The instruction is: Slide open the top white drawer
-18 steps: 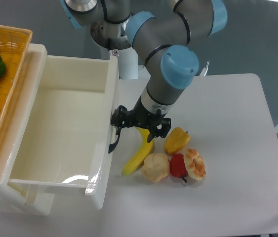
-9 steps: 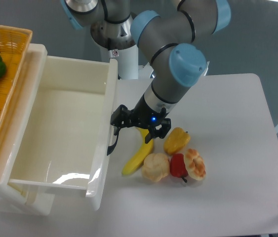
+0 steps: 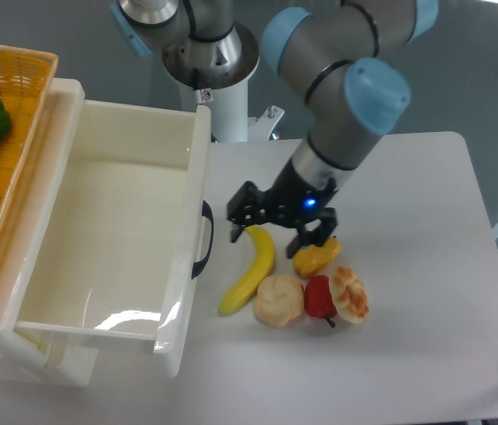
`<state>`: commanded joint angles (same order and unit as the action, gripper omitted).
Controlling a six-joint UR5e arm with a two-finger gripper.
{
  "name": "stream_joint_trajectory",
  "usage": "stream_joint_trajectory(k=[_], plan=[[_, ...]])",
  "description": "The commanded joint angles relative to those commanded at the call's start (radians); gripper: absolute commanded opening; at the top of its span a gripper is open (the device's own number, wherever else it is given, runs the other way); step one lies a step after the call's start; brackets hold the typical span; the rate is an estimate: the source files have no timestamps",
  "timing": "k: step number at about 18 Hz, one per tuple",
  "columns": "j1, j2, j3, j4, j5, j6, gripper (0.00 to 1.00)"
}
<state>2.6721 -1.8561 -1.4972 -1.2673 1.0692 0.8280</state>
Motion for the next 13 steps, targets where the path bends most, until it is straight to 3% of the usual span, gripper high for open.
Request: stream_joint_trajectory(k=[3,7,13], plan=[[0.02,-0.018,0.0,0.066,0.011,0.13,1.0],[0.048,-0.075,0.0,0.141,0.139,0.282,1.0],[0.074,-0.15,0.006,0.157,0.305,0.57,1.0]])
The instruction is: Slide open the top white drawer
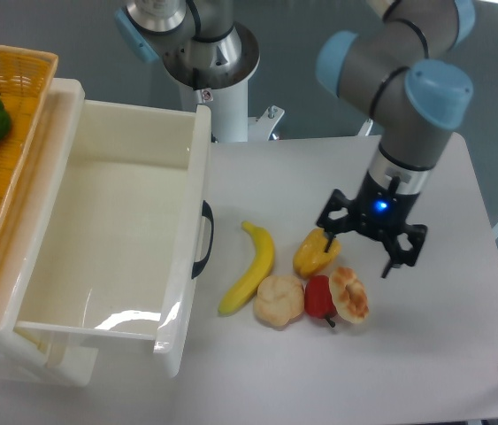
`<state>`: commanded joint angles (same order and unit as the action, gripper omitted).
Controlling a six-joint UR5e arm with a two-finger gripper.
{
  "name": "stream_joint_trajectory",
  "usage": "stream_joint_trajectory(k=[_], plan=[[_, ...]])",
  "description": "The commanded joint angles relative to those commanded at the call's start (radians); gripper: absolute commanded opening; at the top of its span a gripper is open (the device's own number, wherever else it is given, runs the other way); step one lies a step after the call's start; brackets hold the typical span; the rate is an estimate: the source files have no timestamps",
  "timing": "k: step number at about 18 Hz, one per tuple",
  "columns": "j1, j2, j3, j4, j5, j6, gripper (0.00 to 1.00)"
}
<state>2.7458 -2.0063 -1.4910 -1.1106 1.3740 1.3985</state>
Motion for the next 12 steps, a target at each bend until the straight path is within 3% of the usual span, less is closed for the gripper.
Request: stream_joint_trajectory(k=[2,6,12], plan=[[0.0,-0.009,0.012,-0.003,0.042,0.074,1.0],[-0.009,-0.057,0.069,-0.012,0.176,0.091,1.0],[-0.018,-0.097,0.104,-0.048,0.224,0.172,1.0]])
